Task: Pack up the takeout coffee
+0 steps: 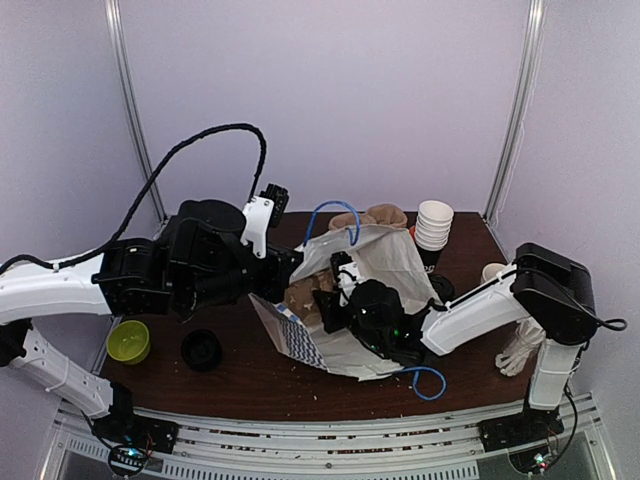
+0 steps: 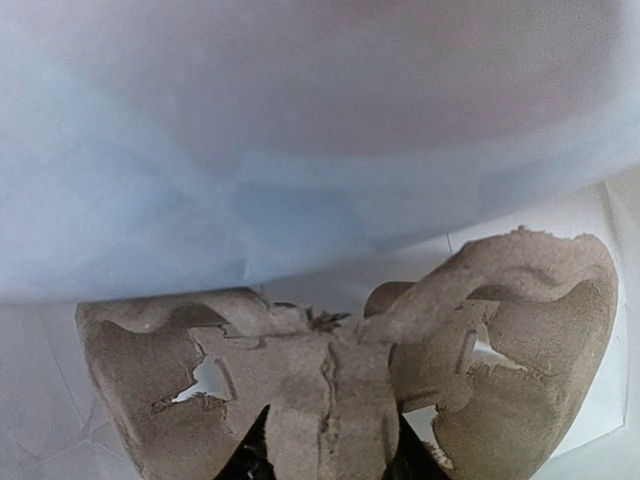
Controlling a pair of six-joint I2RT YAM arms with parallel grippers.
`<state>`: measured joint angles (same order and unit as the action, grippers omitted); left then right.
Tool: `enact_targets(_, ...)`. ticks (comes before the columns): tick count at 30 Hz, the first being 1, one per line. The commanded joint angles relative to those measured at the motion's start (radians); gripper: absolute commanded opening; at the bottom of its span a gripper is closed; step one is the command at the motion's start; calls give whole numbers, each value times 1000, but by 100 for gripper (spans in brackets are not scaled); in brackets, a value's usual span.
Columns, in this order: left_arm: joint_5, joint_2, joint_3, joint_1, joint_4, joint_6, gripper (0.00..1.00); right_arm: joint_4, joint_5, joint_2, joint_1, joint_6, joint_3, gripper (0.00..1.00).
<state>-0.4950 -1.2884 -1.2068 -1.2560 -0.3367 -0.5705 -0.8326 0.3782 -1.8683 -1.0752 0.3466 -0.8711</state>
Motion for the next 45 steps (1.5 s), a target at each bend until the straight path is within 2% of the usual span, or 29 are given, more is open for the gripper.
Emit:
enact_targets(1, 3, 31, -22, 0, 67, -5, 0, 89, -13, -45, 7, 14, -48, 29)
enact_targets(5, 2, 46, -8, 0, 82, -6, 0, 140, -26, -81, 9, 33, -82, 32)
enact_targets(12, 0, 51, 5, 0, 87, -7, 0, 113, -61, -82, 11, 47, -68, 52)
enact_targets(17, 5, 54, 10, 0, 90, -12, 0, 99, -72, -86, 12, 51, -65, 54)
enact_targets(26, 62, 52, 16, 0, 113, -25, 0, 102, -11, -125, 16, 42, -93, 37)
enact_targets(33, 69, 59, 33, 0, 123, -58, 0, 22, 3, -109, 19, 26, -69, 21)
enact_targets(38, 32, 65, 32, 0, 100, -65, 0, -87, -7, -54, 19, 12, 0, 15)
enact_targets(45, 30, 56, 32, 0, 96, -70, 0, -238, -23, -3, 20, 3, 83, 13)
